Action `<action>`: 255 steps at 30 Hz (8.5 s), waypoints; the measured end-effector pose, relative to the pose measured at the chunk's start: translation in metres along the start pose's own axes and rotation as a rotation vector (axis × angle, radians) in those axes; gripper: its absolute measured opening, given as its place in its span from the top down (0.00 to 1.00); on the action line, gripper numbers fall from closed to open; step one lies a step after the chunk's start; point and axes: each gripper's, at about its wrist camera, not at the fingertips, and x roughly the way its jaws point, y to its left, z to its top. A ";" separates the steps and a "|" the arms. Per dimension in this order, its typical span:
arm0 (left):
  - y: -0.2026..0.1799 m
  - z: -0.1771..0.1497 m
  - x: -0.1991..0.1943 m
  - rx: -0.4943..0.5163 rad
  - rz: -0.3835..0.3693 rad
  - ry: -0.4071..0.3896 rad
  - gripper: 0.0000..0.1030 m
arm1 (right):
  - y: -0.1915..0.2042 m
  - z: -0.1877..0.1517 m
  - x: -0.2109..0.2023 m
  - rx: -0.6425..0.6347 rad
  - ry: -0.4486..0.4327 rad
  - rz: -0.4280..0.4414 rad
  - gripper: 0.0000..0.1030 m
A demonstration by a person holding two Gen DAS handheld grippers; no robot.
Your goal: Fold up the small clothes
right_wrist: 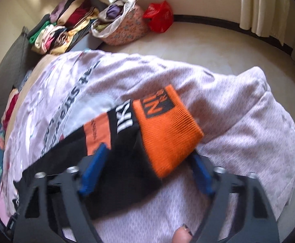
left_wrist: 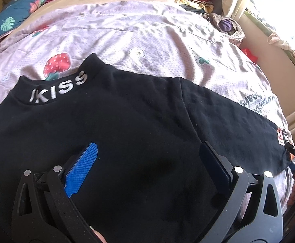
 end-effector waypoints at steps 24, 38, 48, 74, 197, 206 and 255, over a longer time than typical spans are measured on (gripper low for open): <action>0.037 0.001 -0.100 -0.053 -0.126 -0.151 0.08 | 0.104 -0.029 -0.130 -0.263 -0.242 0.378 0.90; 0.101 -0.002 -0.127 -0.170 -0.234 -0.167 0.08 | 0.201 -0.089 -0.164 -0.448 -0.228 0.485 0.90; 0.151 -0.008 -0.128 -0.271 -0.368 -0.145 0.08 | 0.261 -0.141 -0.157 -0.567 -0.165 0.531 0.90; 0.204 -0.041 -0.076 -0.402 -0.512 0.006 0.08 | 0.310 -0.272 -0.086 -0.692 0.123 0.568 0.71; 0.233 -0.098 -0.147 -0.278 -0.146 -0.149 0.24 | 0.256 -0.243 -0.120 -0.724 0.038 0.403 0.04; 0.258 -0.113 -0.179 -0.317 -0.112 -0.188 0.11 | 0.261 -0.257 -0.152 -0.754 -0.005 0.432 0.04; 0.425 -0.248 -0.228 -0.779 0.028 -0.253 0.09 | 0.375 -0.415 -0.197 -1.184 0.067 0.639 0.04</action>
